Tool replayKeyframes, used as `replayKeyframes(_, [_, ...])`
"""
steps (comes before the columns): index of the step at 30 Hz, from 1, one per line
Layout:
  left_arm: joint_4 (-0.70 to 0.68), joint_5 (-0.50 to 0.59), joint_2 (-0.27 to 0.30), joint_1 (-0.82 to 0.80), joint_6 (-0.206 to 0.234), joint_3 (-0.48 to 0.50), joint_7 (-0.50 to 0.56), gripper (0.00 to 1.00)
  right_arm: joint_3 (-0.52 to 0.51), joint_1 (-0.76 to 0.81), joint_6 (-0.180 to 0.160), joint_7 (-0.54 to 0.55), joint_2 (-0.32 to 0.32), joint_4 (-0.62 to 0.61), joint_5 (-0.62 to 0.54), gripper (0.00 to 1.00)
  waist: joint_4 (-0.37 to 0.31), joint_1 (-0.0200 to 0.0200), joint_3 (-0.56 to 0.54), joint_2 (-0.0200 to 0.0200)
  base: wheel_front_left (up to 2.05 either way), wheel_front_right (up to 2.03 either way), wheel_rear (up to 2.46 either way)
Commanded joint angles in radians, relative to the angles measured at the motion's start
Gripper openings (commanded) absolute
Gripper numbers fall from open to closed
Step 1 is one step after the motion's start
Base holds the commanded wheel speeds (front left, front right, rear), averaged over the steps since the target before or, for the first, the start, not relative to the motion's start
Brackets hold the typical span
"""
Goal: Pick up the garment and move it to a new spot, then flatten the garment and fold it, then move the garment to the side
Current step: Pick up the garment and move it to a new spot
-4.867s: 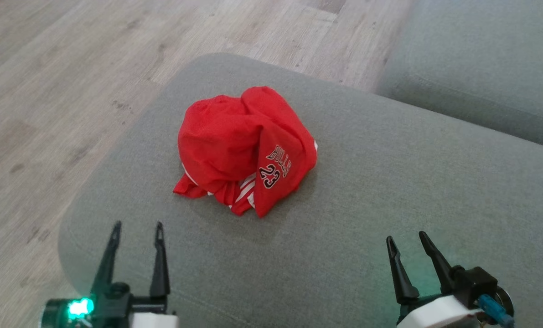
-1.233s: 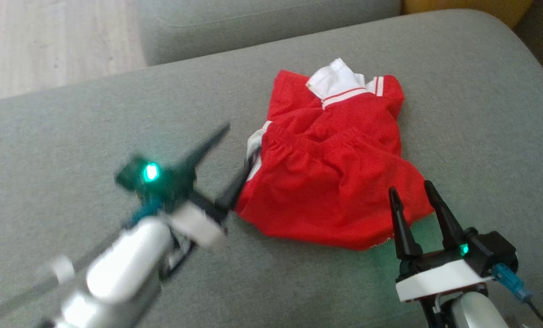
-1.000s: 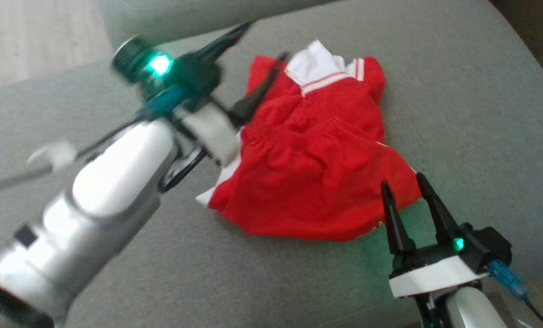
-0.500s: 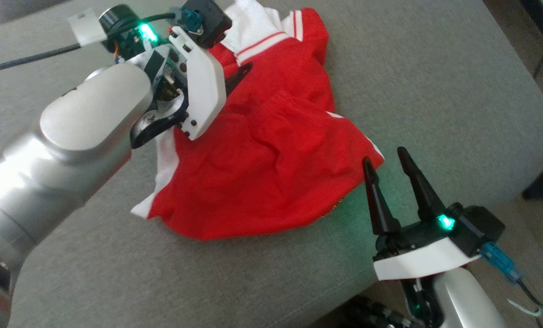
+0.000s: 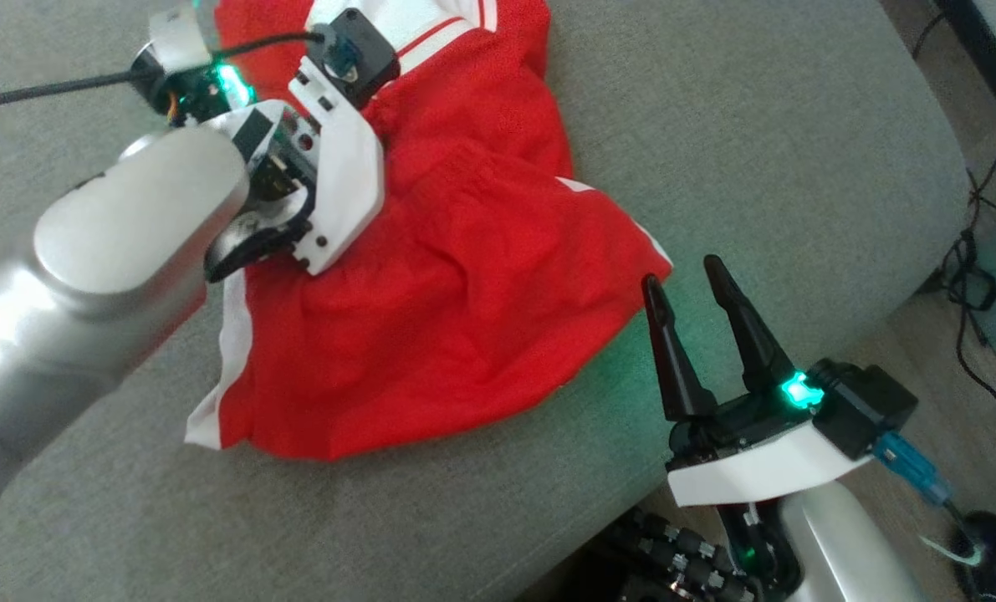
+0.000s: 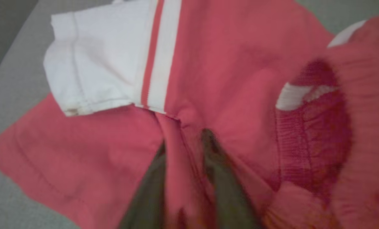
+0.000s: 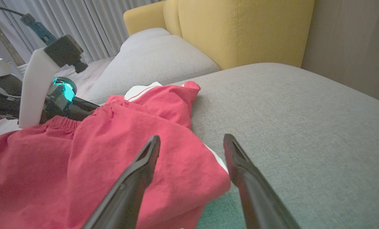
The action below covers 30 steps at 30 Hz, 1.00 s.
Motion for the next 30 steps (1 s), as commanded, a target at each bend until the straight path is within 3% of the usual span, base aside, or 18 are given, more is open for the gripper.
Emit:
replayKeyframes(1, [-0.057,0.03,0.021,-0.061,0.002,0.036,-0.08,0.0,0.021,-0.018,0.007,-0.003,-0.004,-0.031,0.011,1.0,0.012,0.0,0.006,0.0,0.0,0.0,0.0])
replayKeyframes(4, [-0.057,0.021,0.013,-0.094,0.002,0.036,-0.192,0.0,0.018,-0.022,0.007,-0.003,-0.004,-0.027,0.011,1.0,0.033,0.0,0.0,0.0,0.0,0.0,0.0])
replayKeyframes(9, [0.037,-0.127,-0.071,-0.166,0.002,0.084,-0.431,0.0,-0.006,-0.027,0.007,-0.003,-0.004,-0.008,-0.02,1.0,0.108,0.0,-0.052,0.0,0.0,0.0,0.0])
replayKeyframes(16, [0.112,-0.259,-0.122,-0.242,0.002,0.114,-0.632,0.0,-0.044,-0.015,0.007,-0.003,-0.004,0.015,-0.081,1.0,0.238,0.0,-0.162,0.0,0.0,0.0,0.0])
replayKeyframes(21, [0.154,-0.275,-0.104,-0.287,0.002,0.1,-0.738,0.0,-0.074,0.009,0.007,-0.003,-0.004,0.022,-0.115,1.0,0.346,0.0,-0.236,0.0,0.0,0.0,0.0])
replayKeyframes(30, [0.213,-0.297,0.018,-0.212,0.002,0.054,-0.814,0.0,-0.135,0.076,0.007,-0.003,-0.004,0.025,-0.174,1.0,0.587,0.0,-0.331,0.0,0.0,0.0,0.0])
